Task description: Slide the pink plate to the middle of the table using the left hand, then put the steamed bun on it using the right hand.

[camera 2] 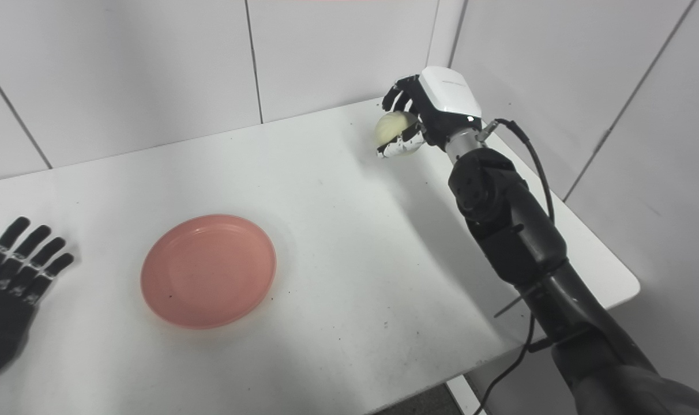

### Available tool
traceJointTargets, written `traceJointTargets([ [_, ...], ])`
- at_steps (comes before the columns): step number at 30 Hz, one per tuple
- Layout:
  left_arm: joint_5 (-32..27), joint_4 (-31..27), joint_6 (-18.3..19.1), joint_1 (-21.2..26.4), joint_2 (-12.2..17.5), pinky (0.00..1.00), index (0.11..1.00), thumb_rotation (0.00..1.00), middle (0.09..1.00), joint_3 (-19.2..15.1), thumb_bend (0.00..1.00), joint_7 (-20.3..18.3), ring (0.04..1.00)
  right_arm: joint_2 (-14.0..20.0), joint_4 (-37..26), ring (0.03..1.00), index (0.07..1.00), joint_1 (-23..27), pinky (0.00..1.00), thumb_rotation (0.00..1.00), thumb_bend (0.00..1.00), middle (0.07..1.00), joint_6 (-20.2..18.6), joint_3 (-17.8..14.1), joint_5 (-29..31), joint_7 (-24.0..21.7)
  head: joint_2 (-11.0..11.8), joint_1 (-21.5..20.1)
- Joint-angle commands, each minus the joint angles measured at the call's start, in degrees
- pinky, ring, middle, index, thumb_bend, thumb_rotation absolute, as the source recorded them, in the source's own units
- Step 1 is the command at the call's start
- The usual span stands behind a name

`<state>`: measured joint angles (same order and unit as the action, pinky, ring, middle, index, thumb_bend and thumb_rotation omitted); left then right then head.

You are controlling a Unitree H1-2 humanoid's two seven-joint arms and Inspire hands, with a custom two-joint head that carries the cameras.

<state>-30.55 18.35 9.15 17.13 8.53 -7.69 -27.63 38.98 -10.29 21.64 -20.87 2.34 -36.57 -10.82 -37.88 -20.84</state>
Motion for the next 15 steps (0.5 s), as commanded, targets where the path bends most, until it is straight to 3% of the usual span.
traceJointTargets([
  [1, 2.52, 1.94, 2.42, -4.52, -2.16, 0.80, 0.865, 0.94, 0.858, 1.77, 0.61, 2.19, 0.835, 0.33, -3.68, 0.385, 0.546, 3.81, 0.40, 0.00, 0.51, 0.494, -0.84, 0.75, -1.97, -1.38, 0.04, 0.09],
  [8, 3.85, -3.47, 4.38, -5.68, -5.07, 0.85, 0.898, 0.97, 0.895, 3.73, 0.61, 6.64, 0.879, -5.81, -4.90, 0.367, 0.573, 7.68, 0.36, 0.00, 0.50, 0.490, 0.68, 4.92, -2.20, -4.31, -0.50, 7.32],
  [15, 5.08, -7.25, 6.74, -6.10, -7.52, 0.89, 0.913, 1.00, 0.915, 5.34, 0.58, 11.03, 0.899, -10.51, -1.99, 0.389, 0.566, 9.83, 0.38, 0.00, 0.51, 0.485, 4.92, 9.57, -0.99, -5.35, -1.17, 13.32],
])
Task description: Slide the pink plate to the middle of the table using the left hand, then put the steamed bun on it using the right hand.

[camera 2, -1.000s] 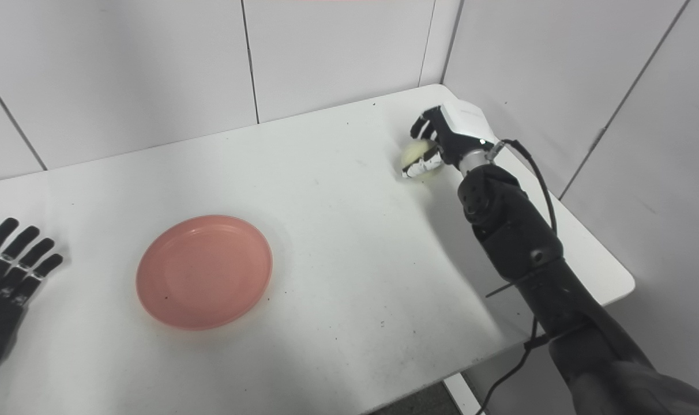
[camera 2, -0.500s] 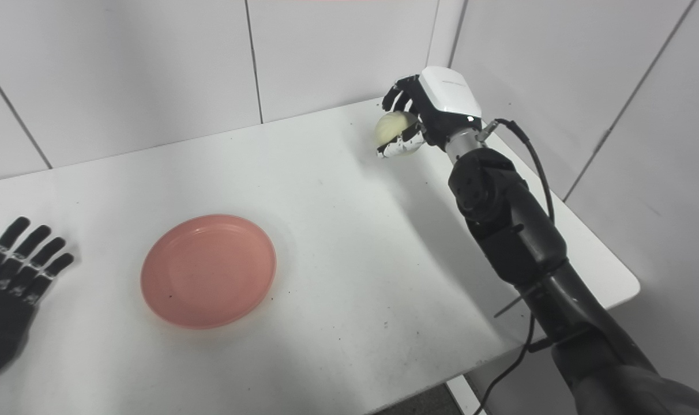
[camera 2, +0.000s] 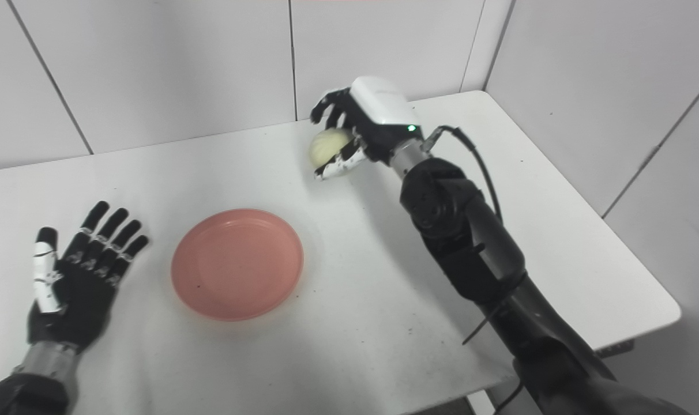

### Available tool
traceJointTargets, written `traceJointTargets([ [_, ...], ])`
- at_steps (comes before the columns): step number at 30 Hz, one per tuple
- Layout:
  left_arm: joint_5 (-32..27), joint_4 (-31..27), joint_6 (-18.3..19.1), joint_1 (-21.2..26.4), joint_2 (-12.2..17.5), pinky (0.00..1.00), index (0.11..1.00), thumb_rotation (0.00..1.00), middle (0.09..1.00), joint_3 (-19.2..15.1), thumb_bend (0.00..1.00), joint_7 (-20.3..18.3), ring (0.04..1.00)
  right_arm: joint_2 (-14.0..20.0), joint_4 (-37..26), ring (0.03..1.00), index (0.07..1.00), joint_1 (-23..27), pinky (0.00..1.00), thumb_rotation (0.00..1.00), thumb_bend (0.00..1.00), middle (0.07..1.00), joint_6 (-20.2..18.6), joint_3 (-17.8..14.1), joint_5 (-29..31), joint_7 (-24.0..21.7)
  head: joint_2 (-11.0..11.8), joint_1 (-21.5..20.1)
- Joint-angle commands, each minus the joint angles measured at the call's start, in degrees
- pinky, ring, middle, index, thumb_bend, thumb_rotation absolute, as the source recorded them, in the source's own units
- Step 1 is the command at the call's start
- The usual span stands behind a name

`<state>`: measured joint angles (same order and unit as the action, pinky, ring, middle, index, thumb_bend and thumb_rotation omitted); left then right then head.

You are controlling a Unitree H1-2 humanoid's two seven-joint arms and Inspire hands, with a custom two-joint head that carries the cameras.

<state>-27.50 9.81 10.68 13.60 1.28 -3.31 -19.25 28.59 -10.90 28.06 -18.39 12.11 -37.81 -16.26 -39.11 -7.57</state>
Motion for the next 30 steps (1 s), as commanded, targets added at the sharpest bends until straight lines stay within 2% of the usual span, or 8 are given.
traceJointTargets([
  [1, 2.19, 0.82, 5.53, -2.61, -0.53, 0.89, 0.914, 1.00, 0.916, 1.15, 0.57, 3.14, 0.901, -0.81, -1.59, 0.388, 0.566, 3.78, 0.38, 0.00, 0.51, 0.482, 2.45, 0.48, 0.42, -0.52, 0.05, 0.05],
  [6, 3.32, -1.35, 6.95, -2.80, -2.07, 0.91, 0.915, 1.00, 0.916, 2.34, 0.55, 5.80, 0.906, -3.38, -2.42, 0.367, 0.566, 4.86, 0.36, 0.00, 0.51, 0.470, 4.05, 4.66, -0.50, -2.72, -0.73, 4.17],
  [13, 4.70, -2.64, 7.88, -2.59, -3.58, 0.91, 0.922, 1.00, 0.921, 3.61, 0.55, 7.84, 0.915, -6.62, -2.97, 0.374, 0.567, 5.25, 0.46, 0.00, 0.51, 0.476, 4.33, 6.74, -1.31, -4.81, -1.84, 8.08],
  [15, 5.01, -2.81, 8.07, -2.46, -3.94, 0.92, 0.923, 1.00, 0.920, 3.83, 0.55, 8.21, 0.916, -7.04, -3.29, 0.353, 0.564, 5.40, 0.33, 0.00, 0.50, 0.466, 4.64, 8.07, -3.52, -5.14, -1.95, 8.38],
  [17, 5.18, -2.95, 8.00, -2.39, -4.12, 0.92, 0.927, 1.00, 0.921, 4.11, 0.55, 8.32, 0.918, -7.77, -3.72, 0.344, 0.563, 5.35, 0.28, 0.00, 0.50, 0.465, 4.15, 8.54, -2.88, -6.21, -2.20, 8.99],
  [21, 5.44, -3.73, 8.48, -2.38, -4.55, 0.92, 0.928, 1.00, 0.917, 4.43, 0.53, 8.63, 0.915, -9.20, -4.27, 0.347, 0.564, 4.87, 0.30, 0.00, 0.50, 0.467, 4.10, 8.45, -0.86, -7.56, -2.77, 9.62],
  [30, 5.52, -5.70, 9.60, -2.43, -4.79, 0.92, 0.923, 1.00, 0.914, 5.28, 0.53, 9.38, 0.911, -10.36, -4.63, 0.354, 0.564, 3.75, 0.34, 0.00, 0.50, 0.480, 5.01, 10.75, -1.01, -9.70, -4.05, 9.65],
])
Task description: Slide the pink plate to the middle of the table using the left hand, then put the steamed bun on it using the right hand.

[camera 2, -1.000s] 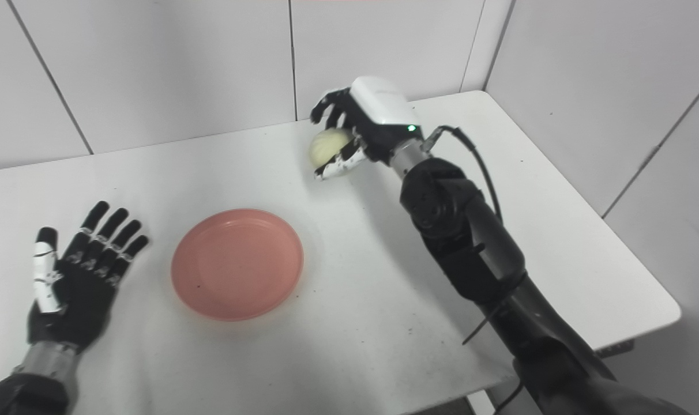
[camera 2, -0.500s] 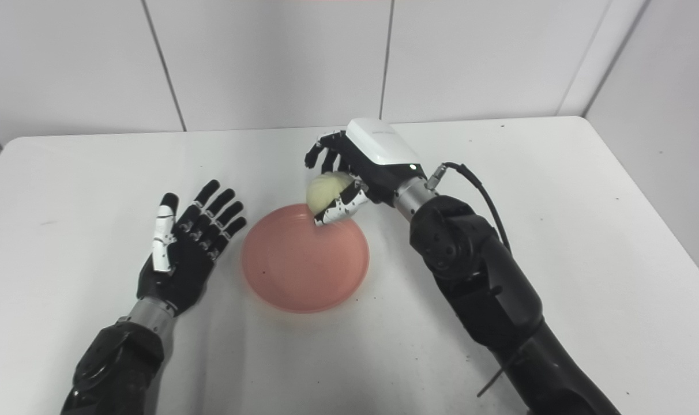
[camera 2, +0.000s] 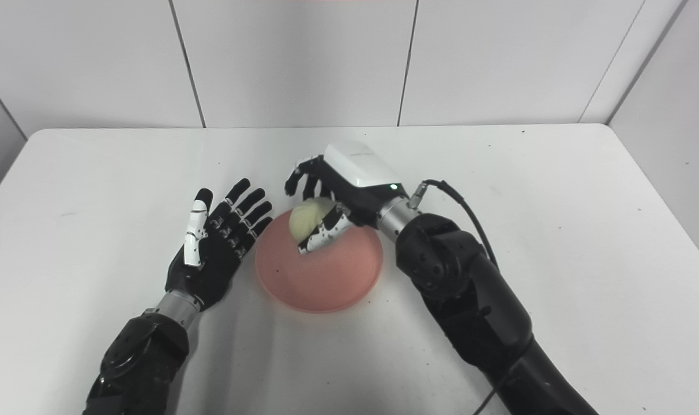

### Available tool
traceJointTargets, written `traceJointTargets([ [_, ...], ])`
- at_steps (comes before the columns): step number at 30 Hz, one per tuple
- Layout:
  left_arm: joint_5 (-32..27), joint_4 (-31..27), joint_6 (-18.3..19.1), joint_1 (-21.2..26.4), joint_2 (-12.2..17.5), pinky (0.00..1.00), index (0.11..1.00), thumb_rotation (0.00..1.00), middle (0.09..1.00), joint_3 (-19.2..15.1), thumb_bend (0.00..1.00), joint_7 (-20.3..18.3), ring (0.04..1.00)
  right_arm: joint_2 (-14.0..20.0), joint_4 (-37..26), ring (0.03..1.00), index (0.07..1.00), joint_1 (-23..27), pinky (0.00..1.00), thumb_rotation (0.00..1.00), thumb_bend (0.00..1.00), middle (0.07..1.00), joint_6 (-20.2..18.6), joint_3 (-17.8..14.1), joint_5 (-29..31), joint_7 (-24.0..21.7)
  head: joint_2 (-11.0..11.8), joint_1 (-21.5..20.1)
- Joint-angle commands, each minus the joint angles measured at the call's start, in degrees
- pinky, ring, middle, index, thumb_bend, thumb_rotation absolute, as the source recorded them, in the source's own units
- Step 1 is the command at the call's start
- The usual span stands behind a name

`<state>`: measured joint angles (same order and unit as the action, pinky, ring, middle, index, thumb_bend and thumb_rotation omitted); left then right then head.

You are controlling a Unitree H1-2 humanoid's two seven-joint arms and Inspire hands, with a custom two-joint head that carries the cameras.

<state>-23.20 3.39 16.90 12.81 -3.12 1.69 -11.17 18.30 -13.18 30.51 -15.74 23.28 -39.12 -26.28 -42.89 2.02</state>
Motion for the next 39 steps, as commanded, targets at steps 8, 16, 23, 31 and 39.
traceJointTargets([
  [8, 1.25, -0.36, 4.04, -1.60, -0.40, 0.92, 0.924, 1.00, 0.914, 0.68, 0.53, 1.92, 0.913, -0.11, -1.46, 0.348, 0.565, -0.34, 0.30, 0.00, 0.50, 0.463, 3.04, 0.36, 0.37, 0.13, -1.30, 0.12],
  [16, 1.10, -1.03, 4.30, -1.55, -0.30, 0.92, 0.924, 1.00, 0.917, 0.90, 0.54, 1.83, 0.915, -0.23, 0.74, 0.350, 0.567, -1.61, 0.32, 0.00, 0.50, 0.469, 3.67, 1.94, -0.42, 0.15, -1.99, 0.10],
  [23, 1.56, -2.04, 5.48, -1.61, -0.55, 0.92, 0.921, 1.00, 0.917, 0.81, 0.55, 2.51, 0.917, -0.44, 3.37, 0.352, 0.567, -2.38, 0.31, 0.00, 0.50, 0.467, 4.02, 3.04, -1.68, 0.39, -2.61, 0.26],
  [31, 1.64, -2.64, 6.19, -1.69, -0.92, 0.92, 0.923, 1.00, 0.920, 0.68, 0.54, 2.56, 0.920, -1.28, 8.20, 0.365, 0.564, -2.51, 0.36, 0.00, 0.51, 0.479, 5.64, 3.76, -3.69, 3.05, -2.93, 0.48],
  [39, 1.74, -2.90, 6.37, -1.67, -1.21, 0.92, 0.925, 1.00, 0.921, 0.67, 0.55, 2.79, 0.919, -1.86, 12.62, 0.357, 0.566, -2.25, 0.33, 0.00, 0.50, 0.471, 7.86, 3.98, -4.62, 6.36, -3.03, 0.65],
])
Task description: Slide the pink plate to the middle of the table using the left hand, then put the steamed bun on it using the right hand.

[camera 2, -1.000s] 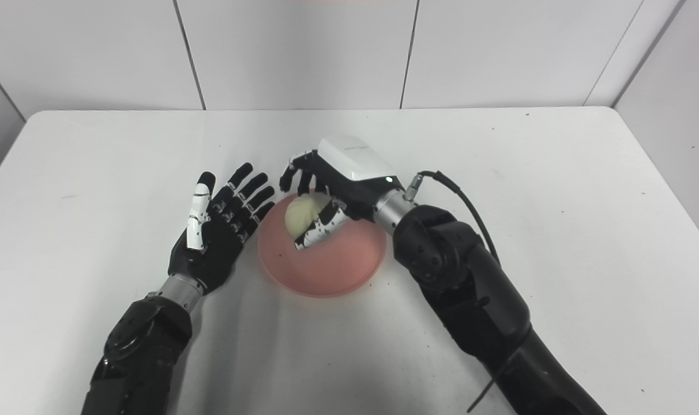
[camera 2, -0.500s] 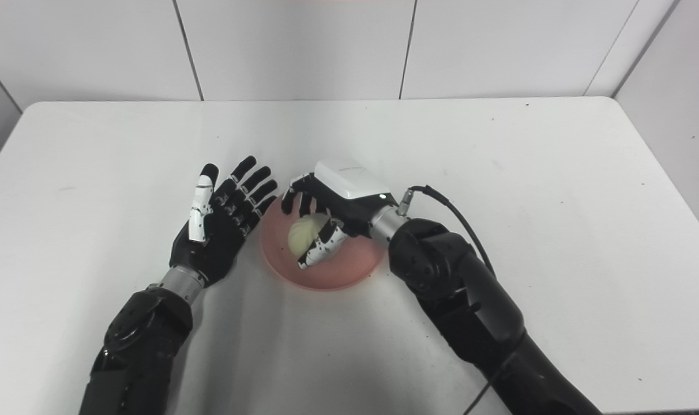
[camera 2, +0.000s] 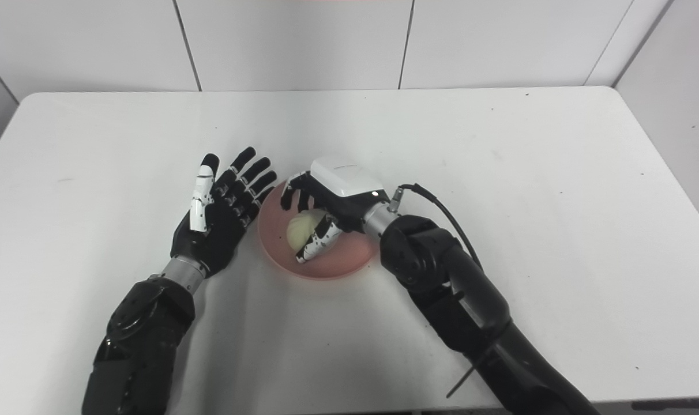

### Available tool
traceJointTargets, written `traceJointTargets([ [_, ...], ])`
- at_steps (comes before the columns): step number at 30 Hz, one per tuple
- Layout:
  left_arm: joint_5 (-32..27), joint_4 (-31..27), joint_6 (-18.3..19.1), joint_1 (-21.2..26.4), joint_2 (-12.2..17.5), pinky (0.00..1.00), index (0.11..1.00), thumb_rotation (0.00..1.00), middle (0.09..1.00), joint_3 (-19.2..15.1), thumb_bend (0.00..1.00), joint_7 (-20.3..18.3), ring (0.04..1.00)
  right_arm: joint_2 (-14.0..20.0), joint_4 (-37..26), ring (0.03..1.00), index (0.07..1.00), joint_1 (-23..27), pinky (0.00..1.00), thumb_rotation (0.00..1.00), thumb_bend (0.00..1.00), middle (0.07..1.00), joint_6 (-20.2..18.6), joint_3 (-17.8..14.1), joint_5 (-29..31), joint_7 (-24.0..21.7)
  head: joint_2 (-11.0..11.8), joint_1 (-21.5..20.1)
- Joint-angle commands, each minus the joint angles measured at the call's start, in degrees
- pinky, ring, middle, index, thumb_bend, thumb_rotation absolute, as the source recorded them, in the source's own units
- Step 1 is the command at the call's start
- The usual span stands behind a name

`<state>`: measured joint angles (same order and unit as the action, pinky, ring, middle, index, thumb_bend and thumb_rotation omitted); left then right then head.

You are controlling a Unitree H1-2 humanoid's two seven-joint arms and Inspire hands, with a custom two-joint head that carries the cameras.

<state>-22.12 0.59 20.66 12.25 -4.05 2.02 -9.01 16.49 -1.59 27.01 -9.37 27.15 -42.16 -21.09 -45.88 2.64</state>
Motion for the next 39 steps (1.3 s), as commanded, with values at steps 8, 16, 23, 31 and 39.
traceJointTargets([
  [8, 0.72, -0.30, 2.82, -1.07, -0.37, 0.92, 0.925, 1.00, 0.917, 0.38, 0.55, 0.75, 0.917, 0.45, -0.82, 0.396, 0.496, 1.09, 0.28, 0.00, 0.51, 0.520, -0.48, 1.05, -5.03, 0.29, -0.12, 0.13],
  [16, 1.06, -0.31, 3.06, -0.93, -0.32, 0.92, 0.919, 1.00, 0.918, 0.44, 0.54, 0.91, 0.921, 0.78, -6.30, 0.614, 0.800, 1.84, 0.42, 0.46, 0.79, 0.761, -5.51, 1.49, -11.89, -8.25, -0.16, 0.24],
  [23, 1.22, -0.24, 3.03, -0.91, -0.18, 0.92, 0.918, 1.00, 0.923, 0.49, 0.55, 0.81, 0.927, 0.94, -11.24, 0.667, 0.889, 2.41, 0.45, 0.77, 0.83, 0.856, -7.80, 0.79, -14.74, -16.50, -0.22, 0.28],
  [31, 1.72, 0.11, 2.85, -0.84, -0.09, 0.91, 0.924, 1.00, 0.928, 0.45, 0.56, 0.85, 0.932, 0.82, -17.32, 0.660, 0.928, 3.18, 0.43, 0.84, 0.85, 0.879, -9.21, -1.47, -16.66, -23.41, -0.19, 0.12],
  [39, 1.22, 0.30, 2.39, -0.86, -0.30, 0.92, 0.930, 1.00, 0.934, -0.25, 0.54, 0.17, 0.933, 0.09, -20.50, 0.613, 0.918, 2.97, 0.39, 0.88, 0.86, 0.859, -8.10, -5.52, -15.25, -23.43, 0.05, -0.11],
])
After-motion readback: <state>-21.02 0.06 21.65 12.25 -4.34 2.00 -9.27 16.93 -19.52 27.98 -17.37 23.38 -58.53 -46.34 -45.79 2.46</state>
